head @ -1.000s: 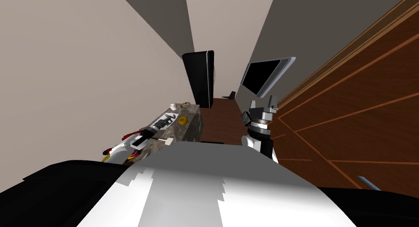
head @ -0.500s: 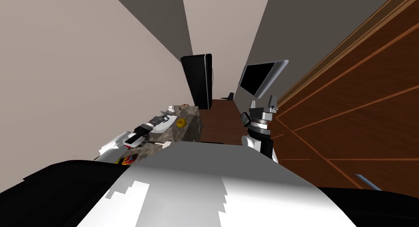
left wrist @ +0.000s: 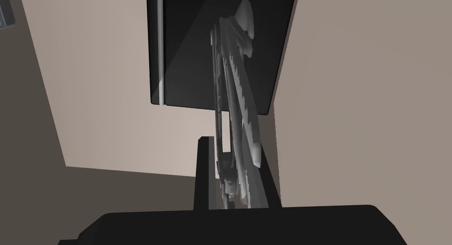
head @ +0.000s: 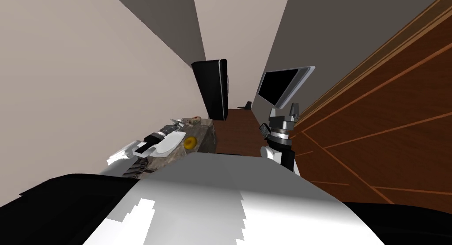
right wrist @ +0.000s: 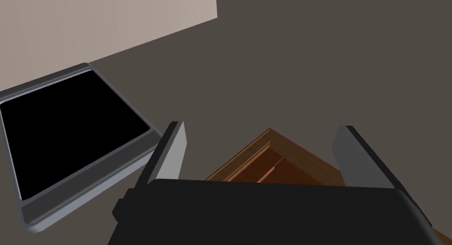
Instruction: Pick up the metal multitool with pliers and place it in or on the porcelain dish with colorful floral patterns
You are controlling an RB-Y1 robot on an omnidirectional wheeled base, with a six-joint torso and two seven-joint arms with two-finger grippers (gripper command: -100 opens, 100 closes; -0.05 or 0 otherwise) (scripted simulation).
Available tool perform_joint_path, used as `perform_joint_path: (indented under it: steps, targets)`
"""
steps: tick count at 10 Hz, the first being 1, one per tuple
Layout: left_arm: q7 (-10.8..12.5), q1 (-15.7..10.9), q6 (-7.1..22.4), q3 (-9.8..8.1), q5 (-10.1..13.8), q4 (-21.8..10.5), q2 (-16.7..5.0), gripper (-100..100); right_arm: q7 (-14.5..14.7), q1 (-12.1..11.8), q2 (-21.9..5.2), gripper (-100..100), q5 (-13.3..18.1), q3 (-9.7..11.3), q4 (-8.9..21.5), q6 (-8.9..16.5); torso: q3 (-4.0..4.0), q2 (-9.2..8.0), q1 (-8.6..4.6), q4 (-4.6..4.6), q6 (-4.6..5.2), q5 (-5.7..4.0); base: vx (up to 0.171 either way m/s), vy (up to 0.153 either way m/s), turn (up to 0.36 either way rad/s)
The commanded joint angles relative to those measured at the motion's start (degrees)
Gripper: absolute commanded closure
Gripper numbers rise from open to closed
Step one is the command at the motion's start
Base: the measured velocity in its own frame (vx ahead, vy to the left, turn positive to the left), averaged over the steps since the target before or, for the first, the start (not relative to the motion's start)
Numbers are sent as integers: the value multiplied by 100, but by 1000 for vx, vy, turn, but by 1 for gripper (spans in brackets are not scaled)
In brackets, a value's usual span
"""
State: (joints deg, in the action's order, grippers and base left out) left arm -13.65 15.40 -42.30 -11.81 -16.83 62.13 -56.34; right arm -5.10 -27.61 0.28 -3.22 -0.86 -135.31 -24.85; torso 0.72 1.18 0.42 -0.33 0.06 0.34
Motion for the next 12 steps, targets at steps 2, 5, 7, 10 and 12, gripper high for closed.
perform_joint_path:
  steps: [2,5,7,10,12]
  targets:
    - [-38,-94,159,95,-28,-44,-50,100,0,0,0,0,0,0,0,0,-3,-5,2,1,0,-1,201,29,-46]
    - [-93,-243,357,252,-73,-112,-101,100,0,0,0,0,0,0,0,0,-3,-8,-10,-1,0,-7,199,7,-47]
    - [-120,-311,460,341,-96,-143,-105,100,0,0,0,0,0,0,0,0,-4,-11,-23,-2,1,-12,178,-11,-38]
    - [-101,-302,430,311,-84,-130,-108,-100,0,2,1,0,0,1,0,0,-40,-76,-27,10,-9,-15,32,-4,-5]
    - [-101,-303,430,312,-84,-130,-108,-100,0,3,1,0,0,1,1,1,-50,-93,-26,14,-9,-14,0,0,0]
